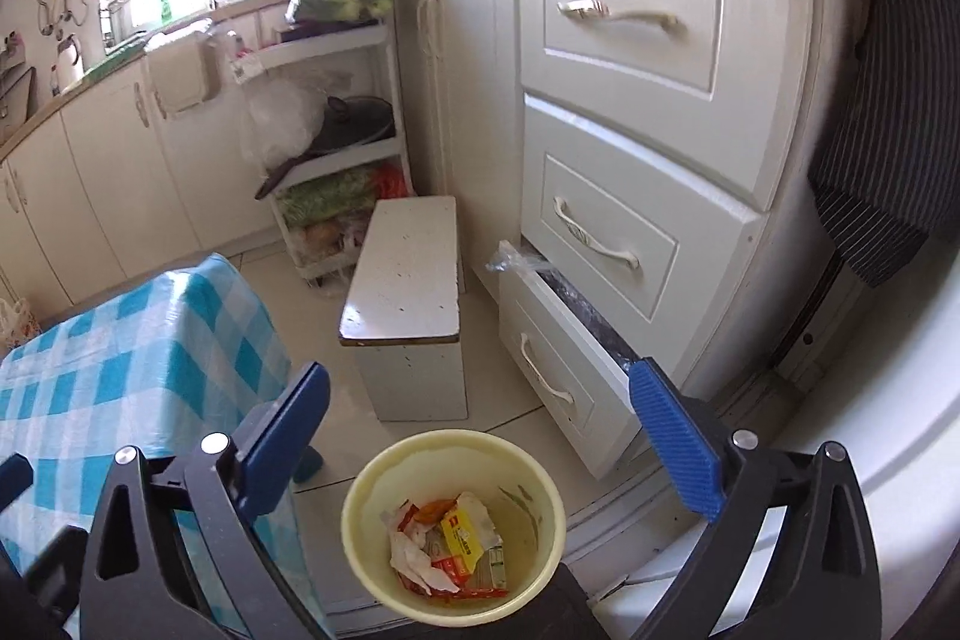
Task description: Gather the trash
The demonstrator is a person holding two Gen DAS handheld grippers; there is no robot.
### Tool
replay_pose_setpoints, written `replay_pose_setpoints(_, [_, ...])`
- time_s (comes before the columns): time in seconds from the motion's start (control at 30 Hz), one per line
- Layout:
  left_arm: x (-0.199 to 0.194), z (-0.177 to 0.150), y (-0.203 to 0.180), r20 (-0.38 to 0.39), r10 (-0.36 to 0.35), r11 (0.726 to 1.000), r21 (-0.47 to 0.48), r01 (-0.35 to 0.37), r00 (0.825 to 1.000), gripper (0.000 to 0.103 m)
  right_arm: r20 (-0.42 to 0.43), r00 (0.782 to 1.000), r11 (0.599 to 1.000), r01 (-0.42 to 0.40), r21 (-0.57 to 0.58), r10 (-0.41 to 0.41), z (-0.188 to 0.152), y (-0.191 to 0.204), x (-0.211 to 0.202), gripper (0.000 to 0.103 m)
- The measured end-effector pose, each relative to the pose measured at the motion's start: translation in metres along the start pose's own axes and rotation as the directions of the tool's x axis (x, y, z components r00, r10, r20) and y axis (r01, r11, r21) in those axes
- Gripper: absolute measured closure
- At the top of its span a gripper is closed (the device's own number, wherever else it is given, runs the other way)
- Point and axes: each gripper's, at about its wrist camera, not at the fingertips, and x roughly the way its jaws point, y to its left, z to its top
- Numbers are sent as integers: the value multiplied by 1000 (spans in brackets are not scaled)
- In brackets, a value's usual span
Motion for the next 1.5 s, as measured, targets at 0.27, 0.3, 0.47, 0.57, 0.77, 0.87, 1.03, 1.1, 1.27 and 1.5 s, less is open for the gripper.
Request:
replay_pose_setpoints(0.27, [-84, -17, 40, 73, 55, 998, 24, -57, 996, 7, 239, 967, 985, -124, 119, 93, -25, -4, -99, 7])
replay_pose_setpoints(0.3, [-93, -19, 44, 80, 61, 998, 26, -64, 995, 7, 239, 967, 983, -127, 132, 92, -29, -4, -107, 7])
replay_pose_setpoints(0.47, [-133, -32, 60, 118, 93, 994, 42, -98, 989, 7, 206, 972, 983, -141, 117, 114, -53, 16, -145, 7])
replay_pose_setpoints(0.57, [-149, -39, 69, 124, 97, 994, 43, -103, 988, 7, 211, 972, 990, -124, 73, 106, -65, 29, -170, 7])
replay_pose_setpoints(0.77, [-178, -53, 80, 154, 108, 992, 40, -116, 982, 7, 203, 974, 995, -97, -5, 96, -80, 48, -199, 7])
replay_pose_setpoints(0.87, [-192, -59, 82, 170, 111, 992, 43, -120, 979, 7, 202, 973, 994, -110, -24, 112, -82, 57, -208, 7])
replay_pose_setpoints(1.03, [-208, -68, 86, 183, 125, 990, 38, -134, 975, 7, 227, 967, 993, -99, -69, 112, -81, 71, -222, 7])
replay_pose_setpoints(1.1, [-213, -70, 87, 184, 129, 990, 36, -138, 974, 7, 235, 966, 992, -91, -84, 109, -81, 76, -227, 7])
replay_pose_setpoints(1.27, [-223, -75, 91, 174, 139, 989, 33, -147, 975, 7, 228, 969, 991, -76, -109, 99, -84, 86, -231, 7])
replay_pose_setpoints(1.5, [-238, -79, 99, 195, 164, 986, 7, -168, 967, 7, 228, 969, 990, -66, -128, 94, -90, 94, -237, 7])
